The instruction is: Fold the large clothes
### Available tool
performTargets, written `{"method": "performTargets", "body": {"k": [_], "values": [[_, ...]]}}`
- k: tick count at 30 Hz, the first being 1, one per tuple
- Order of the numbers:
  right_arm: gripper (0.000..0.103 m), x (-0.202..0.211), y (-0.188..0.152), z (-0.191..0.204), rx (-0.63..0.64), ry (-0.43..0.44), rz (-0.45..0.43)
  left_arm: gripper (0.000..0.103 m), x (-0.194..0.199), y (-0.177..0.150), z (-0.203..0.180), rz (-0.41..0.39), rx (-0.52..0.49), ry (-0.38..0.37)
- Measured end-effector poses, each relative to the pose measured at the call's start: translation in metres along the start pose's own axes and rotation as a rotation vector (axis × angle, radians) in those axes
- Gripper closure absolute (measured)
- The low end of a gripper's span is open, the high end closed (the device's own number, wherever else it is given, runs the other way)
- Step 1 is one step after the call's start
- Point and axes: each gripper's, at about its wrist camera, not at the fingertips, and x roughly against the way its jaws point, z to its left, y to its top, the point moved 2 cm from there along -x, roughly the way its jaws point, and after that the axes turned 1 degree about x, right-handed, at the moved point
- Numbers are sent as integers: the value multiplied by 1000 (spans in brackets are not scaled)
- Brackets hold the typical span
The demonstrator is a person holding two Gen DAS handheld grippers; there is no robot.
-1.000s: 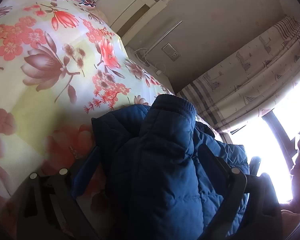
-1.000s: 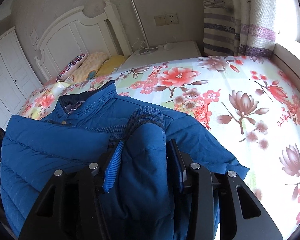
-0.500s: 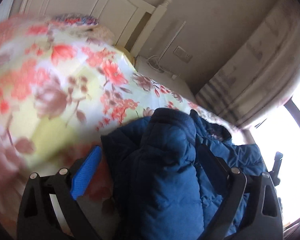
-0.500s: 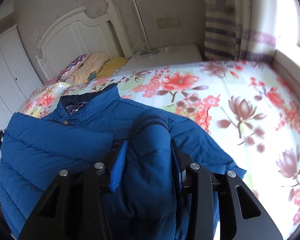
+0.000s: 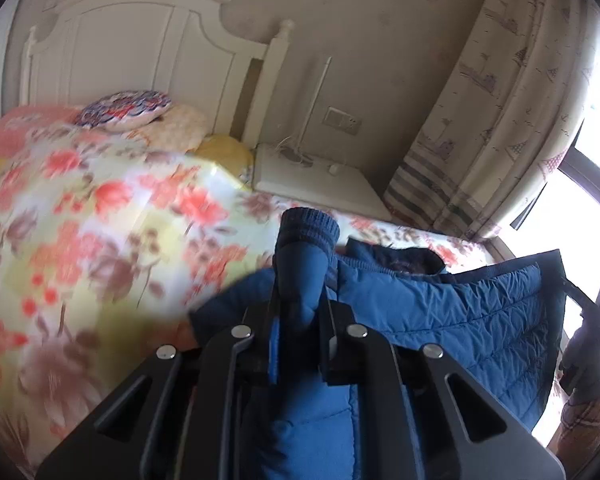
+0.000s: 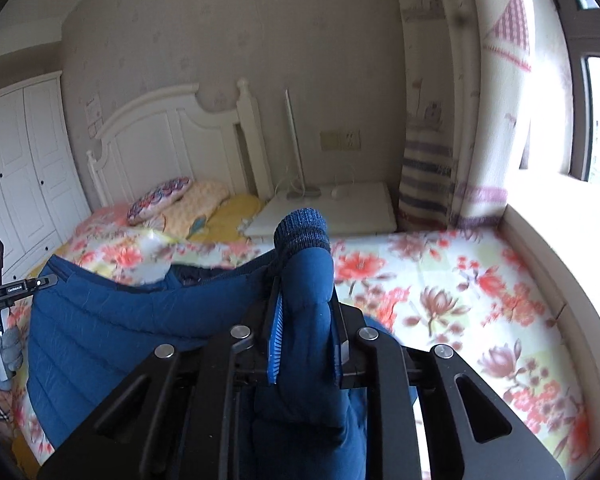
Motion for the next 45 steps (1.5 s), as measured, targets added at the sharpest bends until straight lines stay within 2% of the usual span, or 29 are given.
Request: {"method": "performTargets", "body": {"k": [3, 5, 6, 9, 11, 12, 14, 19, 20, 21, 22, 23, 25, 26, 27, 28, 29, 30, 31, 33, 34, 36, 38, 40, 42, 44, 45], "values": [[83, -18, 19, -8, -31, -40, 4, 89, -21, 39, -5, 24, 18, -19], [83, -46, 26, -22, -70, -69, 61, 89, -58, 64, 9, 118, 101, -38], [83, -71, 25, -33, -103, -81, 114, 89, -84, 70, 19, 168, 139, -24], [83, -142, -3, -67, -202, -86, 265, 88, -146, 64, 46, 265, 200, 20], [82, -180, -33, -85, -289, -53, 369, 85, -185, 41, 61, 330, 246, 44], [82, -184, -40, -90, -336, -32, 378, 84, -189, 36, 64, 331, 256, 44], [82, -177, -40, -91, -338, -32, 352, 84, -182, 38, 64, 287, 246, 48], [82, -157, -30, -85, -287, -53, 281, 83, -158, 53, 45, 203, 115, 81], [82, -164, -37, -87, -301, -52, 314, 80, -161, 53, 45, 208, 105, 93], [81, -170, -43, -91, -320, -51, 350, 78, -171, 47, 47, 242, 111, 109], [81, -178, -50, -96, -349, -48, 388, 72, -187, 38, 51, 309, 128, 120], [80, -180, -49, -98, -362, -45, 386, 67, -193, 34, 54, 334, 141, 128], [75, -179, -49, -97, -343, -76, 390, 55, -189, 39, 53, 310, 135, 166], [65, -177, -49, -96, -334, -77, 390, 48, -187, 39, 52, 299, 130, 173], [50, -175, -48, -96, -336, -84, 388, 42, -181, 39, 53, 281, 137, 160], [42, -173, -46, -98, -350, -83, 381, 34, -176, 40, 55, 260, 152, 153], [26, -167, -43, -102, -382, -63, 366, 32, -165, 45, 60, 212, 177, 163], [21, -161, -37, -105, -398, -63, 352, 30, -153, 50, 64, 162, 195, 187], [21, -148, -27, -106, -398, -91, 318, 24, -137, 57, 63, 101, 193, 222], [20, -120, -1, -95, -326, -135, 217, 18, -109, 74, 45, 25, 106, 238], [20, -110, 13, -78, -259, -123, 175, 14, -103, 79, 33, 17, 64, 235], [20, -108, 27, -36, -135, -72, 168, 8, -98, 91, -9, 22, -46, 196], [23, -126, 29, 20, -19, 13, 210, 6, -110, 93, -50, 67, -133, 146], [30, -149, 23, 62, 61, 54, 263, 6, -128, 89, -82, 126, -201, 124], [36, -176, 10, 97, 155, 47, 335, 6, -154, 78, -107, 187, -287, 154], [37, -209, -15, 121, 261, 8, 437, 6, -185, 60, -119, 268, -322, 169], [36, -224, -29, 125, 299, -17, 482, 6, -202, 46, -117, 297, -347, 211]]}}
